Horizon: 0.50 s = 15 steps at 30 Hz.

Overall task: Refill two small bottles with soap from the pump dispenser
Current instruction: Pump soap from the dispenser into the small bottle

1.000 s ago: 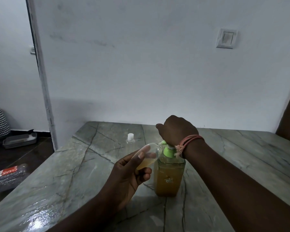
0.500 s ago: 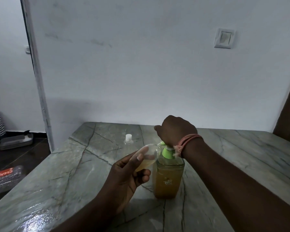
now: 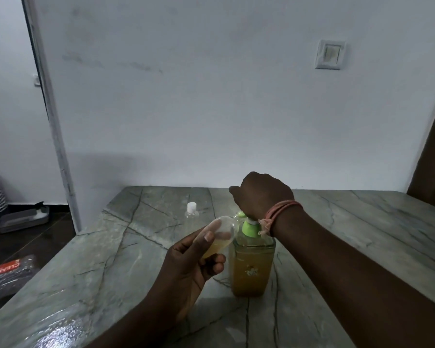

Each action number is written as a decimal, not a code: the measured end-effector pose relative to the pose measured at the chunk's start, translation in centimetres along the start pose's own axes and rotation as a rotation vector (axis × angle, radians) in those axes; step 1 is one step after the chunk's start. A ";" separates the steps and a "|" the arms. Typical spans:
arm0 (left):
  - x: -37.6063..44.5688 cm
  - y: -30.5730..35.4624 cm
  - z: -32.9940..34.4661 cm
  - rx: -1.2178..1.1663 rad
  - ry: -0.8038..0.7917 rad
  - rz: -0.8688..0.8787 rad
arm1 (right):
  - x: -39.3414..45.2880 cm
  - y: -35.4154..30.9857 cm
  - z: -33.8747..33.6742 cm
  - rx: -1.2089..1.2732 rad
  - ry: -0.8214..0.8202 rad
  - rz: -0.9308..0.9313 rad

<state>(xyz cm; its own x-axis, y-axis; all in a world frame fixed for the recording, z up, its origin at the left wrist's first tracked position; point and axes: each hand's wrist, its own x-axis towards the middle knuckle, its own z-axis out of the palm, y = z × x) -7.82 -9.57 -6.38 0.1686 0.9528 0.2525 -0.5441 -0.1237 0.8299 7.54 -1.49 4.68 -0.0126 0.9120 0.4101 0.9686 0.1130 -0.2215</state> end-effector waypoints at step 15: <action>-0.2 0.0 0.1 -0.017 0.011 -0.026 | 0.2 0.3 0.0 0.067 -0.064 0.006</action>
<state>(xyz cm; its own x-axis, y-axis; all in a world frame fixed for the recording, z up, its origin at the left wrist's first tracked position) -7.83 -9.76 -6.36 0.1735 0.9587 0.2252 -0.5533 -0.0943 0.8276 7.84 -1.25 4.66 -0.0251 0.9358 0.3516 0.9499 0.1319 -0.2833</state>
